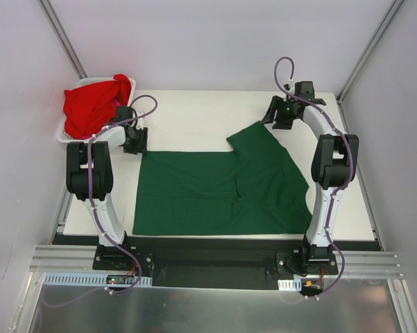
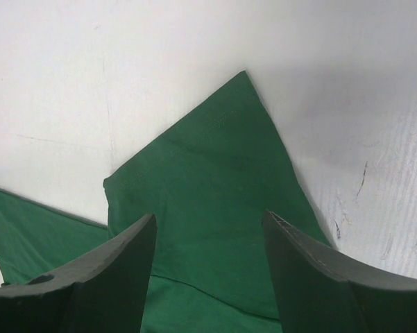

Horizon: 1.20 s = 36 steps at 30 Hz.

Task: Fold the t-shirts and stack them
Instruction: Fold the tshirt

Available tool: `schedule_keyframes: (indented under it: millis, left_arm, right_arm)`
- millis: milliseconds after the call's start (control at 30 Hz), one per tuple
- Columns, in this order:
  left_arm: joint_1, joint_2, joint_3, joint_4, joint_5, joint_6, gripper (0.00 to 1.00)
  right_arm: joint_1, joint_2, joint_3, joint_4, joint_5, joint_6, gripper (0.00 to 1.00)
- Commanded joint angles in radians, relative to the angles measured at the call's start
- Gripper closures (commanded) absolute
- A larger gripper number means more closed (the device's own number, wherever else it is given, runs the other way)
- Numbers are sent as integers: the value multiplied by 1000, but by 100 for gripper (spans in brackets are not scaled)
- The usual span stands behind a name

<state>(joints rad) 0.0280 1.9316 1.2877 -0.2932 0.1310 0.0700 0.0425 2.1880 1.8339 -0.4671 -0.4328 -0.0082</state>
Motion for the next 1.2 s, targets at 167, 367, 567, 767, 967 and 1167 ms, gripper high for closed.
schedule_keyframes:
  millis: [167, 367, 567, 767, 967, 1167]
  left_arm:
    - [13, 21, 50, -27, 70, -13, 59]
    - [13, 32, 59, -29, 96, -18, 60]
    - [13, 41, 56, -29, 110, -16, 65]
    - [13, 44, 45, -31, 84, -7, 66]
    - [13, 58, 48, -38, 88, -9, 77]
    - [13, 60, 50, -40, 98, -12, 93]
  right_arm:
    - [-16, -45, -8, 19, -26, 5, 35]
    - [-20, -43, -9, 21, -27, 5, 35]
    - [-21, -42, -9, 21, -27, 5, 35]
    - [-26, -42, -7, 24, -30, 29, 35]
    - [-26, -39, -9, 24, -34, 30, 35]
    - [-27, -33, -9, 25, -32, 30, 35]
